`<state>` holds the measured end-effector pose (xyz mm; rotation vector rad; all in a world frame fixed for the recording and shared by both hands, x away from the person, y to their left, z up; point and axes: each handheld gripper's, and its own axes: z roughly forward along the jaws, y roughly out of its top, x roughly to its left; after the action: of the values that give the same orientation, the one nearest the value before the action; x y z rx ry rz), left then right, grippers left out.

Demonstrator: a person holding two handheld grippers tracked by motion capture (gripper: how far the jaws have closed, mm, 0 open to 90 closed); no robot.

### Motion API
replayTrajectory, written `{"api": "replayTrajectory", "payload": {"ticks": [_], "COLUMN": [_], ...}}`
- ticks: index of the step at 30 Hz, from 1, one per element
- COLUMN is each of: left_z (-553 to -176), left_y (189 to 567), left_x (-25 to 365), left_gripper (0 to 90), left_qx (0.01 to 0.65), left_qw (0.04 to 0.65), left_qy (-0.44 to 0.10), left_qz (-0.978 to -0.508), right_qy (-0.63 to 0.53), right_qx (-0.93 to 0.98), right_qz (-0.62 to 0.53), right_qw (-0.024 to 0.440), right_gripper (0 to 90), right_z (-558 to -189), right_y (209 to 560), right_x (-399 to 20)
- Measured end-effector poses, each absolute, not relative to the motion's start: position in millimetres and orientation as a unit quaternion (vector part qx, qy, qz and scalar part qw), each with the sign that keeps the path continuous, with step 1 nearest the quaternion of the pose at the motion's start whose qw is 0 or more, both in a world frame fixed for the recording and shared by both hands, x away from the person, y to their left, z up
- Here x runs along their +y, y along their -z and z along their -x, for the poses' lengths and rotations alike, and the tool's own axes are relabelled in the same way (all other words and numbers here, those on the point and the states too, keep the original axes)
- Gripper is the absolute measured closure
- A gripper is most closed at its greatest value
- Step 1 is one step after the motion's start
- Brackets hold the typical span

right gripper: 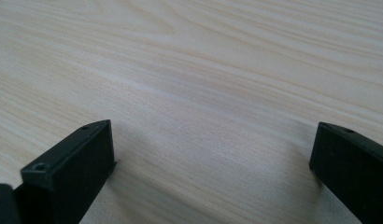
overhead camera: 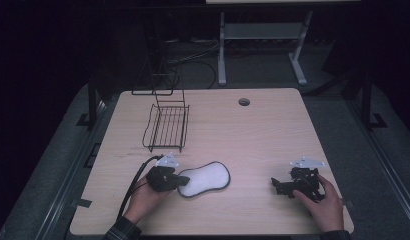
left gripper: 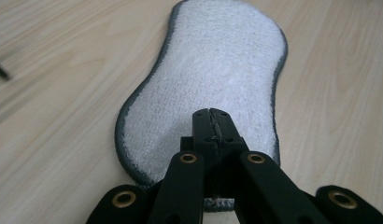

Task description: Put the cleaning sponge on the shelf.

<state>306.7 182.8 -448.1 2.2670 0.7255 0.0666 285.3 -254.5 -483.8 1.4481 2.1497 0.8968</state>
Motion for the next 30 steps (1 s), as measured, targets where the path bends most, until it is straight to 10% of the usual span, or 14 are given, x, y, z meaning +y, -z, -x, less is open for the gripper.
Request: {"api": "replayTrajectory", "payload": {"ticks": [11, 30], "left_z": [-315.2, -332.2], "left_y": [443.1, 443.0], "left_x": [200.0, 116.8], "left_gripper": [89.9, 89.9], "left_qx": [0.311, 0.245], "left_qw": [0.387, 0.391], "left_qy": [-0.033, -0.012], "left_qz": [-0.868, -0.887], "right_qy": [-0.321, -0.321], "right_qx": [0.768, 0.768], "right_qz": [-0.518, -0.518], "right_qw": [0.198, 0.198], "right_gripper": [0.0, 0.0], "right_z": [-285.4, -285.4], "right_y": [483.7, 483.7], "right_x": [-254.4, -254.4]}}
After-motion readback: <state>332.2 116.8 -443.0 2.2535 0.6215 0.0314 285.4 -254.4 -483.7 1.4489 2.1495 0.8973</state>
